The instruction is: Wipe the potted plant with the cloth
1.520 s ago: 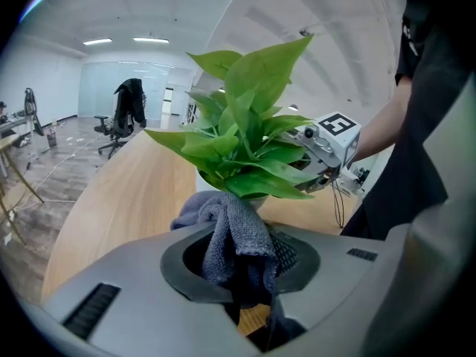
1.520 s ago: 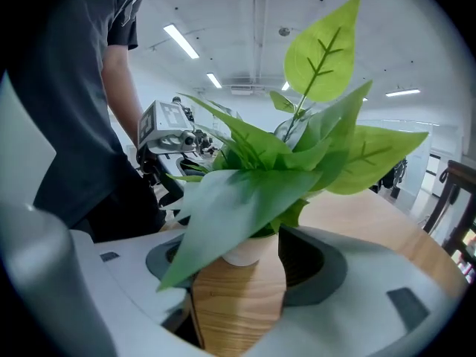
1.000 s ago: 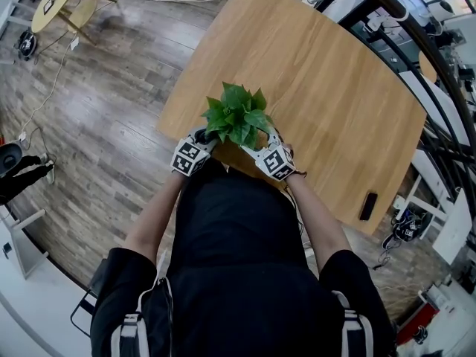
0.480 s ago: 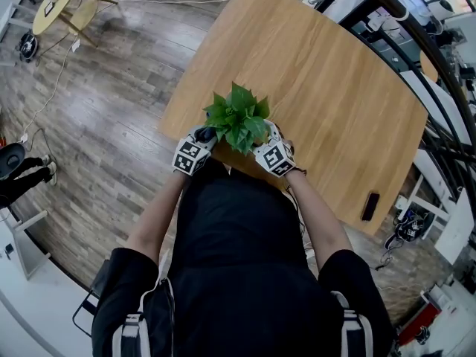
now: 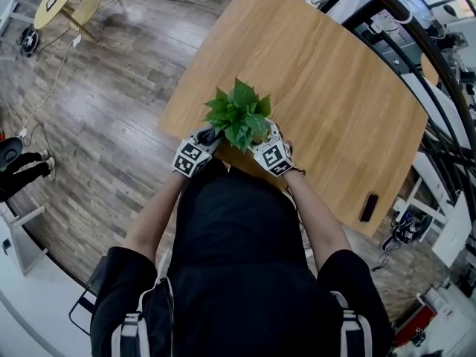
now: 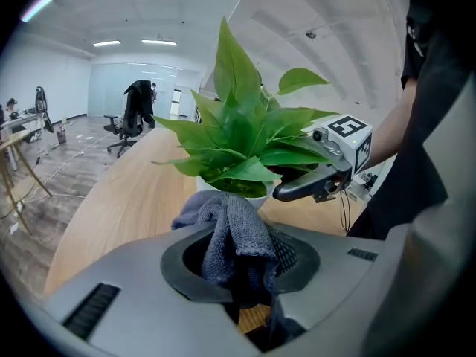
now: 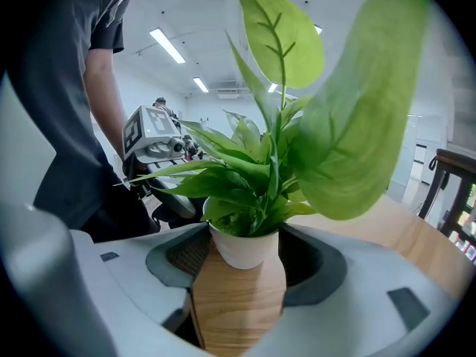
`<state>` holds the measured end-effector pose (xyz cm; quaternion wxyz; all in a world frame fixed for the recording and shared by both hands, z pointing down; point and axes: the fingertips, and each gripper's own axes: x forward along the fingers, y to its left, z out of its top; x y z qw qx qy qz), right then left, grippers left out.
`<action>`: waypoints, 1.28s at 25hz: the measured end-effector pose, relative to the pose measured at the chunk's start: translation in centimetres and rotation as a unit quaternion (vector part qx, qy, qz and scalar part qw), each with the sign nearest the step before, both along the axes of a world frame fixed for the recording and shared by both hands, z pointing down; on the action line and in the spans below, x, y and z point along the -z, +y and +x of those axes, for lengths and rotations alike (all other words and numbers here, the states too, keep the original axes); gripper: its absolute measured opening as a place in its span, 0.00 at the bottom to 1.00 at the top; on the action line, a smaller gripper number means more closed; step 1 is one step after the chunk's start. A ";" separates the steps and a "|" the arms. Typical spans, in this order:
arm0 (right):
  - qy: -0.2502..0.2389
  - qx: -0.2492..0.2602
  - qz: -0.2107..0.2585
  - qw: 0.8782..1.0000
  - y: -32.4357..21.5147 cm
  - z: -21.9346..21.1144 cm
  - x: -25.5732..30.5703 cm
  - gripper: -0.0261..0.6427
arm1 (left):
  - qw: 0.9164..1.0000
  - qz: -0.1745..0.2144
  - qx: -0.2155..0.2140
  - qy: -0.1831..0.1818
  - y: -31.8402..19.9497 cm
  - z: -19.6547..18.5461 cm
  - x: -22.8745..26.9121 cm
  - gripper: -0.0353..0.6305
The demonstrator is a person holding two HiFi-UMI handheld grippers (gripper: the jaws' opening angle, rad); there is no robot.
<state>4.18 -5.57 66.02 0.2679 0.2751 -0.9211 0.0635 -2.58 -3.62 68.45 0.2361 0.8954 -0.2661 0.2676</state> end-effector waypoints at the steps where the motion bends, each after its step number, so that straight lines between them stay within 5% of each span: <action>1: -0.001 0.000 0.001 1.000 0.1 0.0 0.0 0.45 | 1.000 -0.005 0.002 0.002 0.1 0.0 0.0 0.23; 17: -0.025 -0.012 -0.009 1.000 3.6 -0.1 0.4 0.45 | 1.000 0.002 0.024 0.003 -0.7 0.2 0.0 0.23; 32: -0.030 0.007 -0.033 0.999 6.7 -2.9 0.0 0.45 | 0.999 -0.003 -0.034 0.009 1.1 3.4 0.0 0.23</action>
